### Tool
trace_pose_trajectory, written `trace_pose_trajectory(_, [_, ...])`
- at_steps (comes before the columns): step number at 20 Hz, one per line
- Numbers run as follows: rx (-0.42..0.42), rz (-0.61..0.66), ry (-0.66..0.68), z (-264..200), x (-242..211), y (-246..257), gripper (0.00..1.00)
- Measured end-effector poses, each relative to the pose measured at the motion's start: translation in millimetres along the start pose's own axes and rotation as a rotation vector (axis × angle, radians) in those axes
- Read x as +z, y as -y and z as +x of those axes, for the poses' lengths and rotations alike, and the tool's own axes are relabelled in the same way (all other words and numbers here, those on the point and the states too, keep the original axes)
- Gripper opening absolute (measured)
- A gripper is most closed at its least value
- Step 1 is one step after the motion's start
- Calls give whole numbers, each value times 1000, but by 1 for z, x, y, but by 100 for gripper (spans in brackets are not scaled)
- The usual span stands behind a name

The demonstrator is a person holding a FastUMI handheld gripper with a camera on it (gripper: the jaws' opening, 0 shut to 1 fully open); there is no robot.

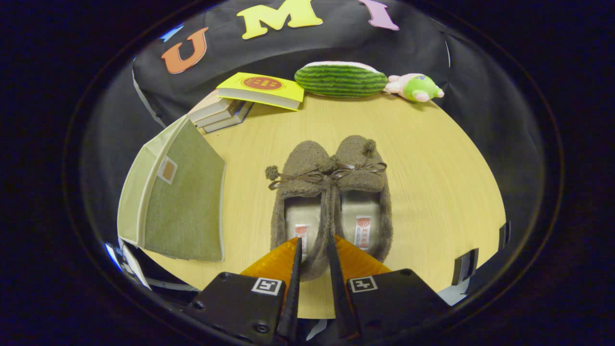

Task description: Open the storage box then place both shoes into the box .Put the left shoe in first, then the right shoe, with the right side of both shoes facing outward in a uniform manner.

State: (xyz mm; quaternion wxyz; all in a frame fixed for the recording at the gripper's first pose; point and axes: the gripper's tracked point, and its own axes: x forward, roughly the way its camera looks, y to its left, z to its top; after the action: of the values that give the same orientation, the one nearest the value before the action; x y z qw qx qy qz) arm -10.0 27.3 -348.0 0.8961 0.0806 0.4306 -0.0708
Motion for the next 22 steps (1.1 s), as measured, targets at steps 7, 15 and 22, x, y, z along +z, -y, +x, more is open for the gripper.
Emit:
trace_pose_trajectory(7, [-12,57,-54,26,5,3,36])
trace_pose_trajectory(15, [-23,101,-72,31,6,9,6])
trace_pose_trajectory(22, [66,268,-75,14,14,-4,6])
